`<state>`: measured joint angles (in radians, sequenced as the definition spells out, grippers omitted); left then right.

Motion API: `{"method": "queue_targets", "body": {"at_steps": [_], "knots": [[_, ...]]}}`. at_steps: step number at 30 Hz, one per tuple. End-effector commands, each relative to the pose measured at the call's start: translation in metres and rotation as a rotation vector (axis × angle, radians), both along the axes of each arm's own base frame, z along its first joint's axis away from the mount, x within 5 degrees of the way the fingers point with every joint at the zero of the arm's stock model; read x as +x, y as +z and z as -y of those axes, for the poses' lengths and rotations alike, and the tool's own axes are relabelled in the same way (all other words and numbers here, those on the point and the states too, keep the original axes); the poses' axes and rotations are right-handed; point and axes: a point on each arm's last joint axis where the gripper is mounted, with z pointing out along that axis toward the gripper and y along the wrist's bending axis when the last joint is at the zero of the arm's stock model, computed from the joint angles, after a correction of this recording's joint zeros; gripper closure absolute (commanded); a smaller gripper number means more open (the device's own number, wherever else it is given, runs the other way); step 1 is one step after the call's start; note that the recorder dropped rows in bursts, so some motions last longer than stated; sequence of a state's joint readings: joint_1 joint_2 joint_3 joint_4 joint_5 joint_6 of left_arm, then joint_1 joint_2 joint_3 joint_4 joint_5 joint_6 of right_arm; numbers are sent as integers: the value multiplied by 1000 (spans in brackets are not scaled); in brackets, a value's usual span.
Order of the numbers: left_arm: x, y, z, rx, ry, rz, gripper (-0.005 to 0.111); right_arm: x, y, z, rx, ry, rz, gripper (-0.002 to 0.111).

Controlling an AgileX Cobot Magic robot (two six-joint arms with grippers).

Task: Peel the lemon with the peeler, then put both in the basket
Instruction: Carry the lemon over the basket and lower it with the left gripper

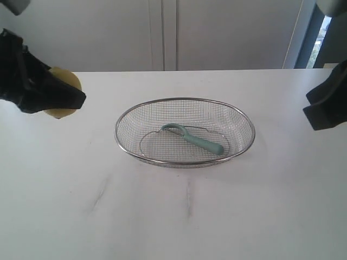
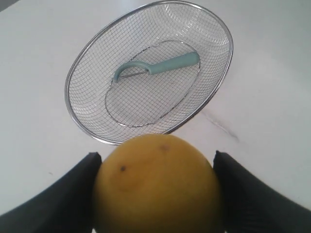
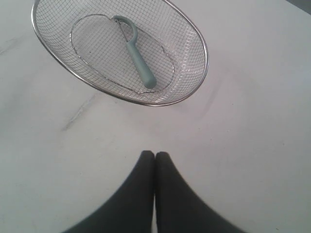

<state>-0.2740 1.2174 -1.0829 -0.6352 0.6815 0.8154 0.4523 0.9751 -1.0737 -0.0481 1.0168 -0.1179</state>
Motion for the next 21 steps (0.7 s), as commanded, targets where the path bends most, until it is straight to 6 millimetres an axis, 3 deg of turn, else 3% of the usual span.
{"method": "queue_targets", "body": {"at_steps": [1, 15, 21], "knots": [[13, 2, 26, 65, -33, 16, 107, -1, 0, 2, -1, -7, 5, 108], [93, -15, 116, 225, -47, -27, 107, -1, 0, 2, -1, -7, 5, 108], [124, -33, 137, 216, -22, -64, 107, -1, 0, 2, -1, -7, 5, 108]]}}
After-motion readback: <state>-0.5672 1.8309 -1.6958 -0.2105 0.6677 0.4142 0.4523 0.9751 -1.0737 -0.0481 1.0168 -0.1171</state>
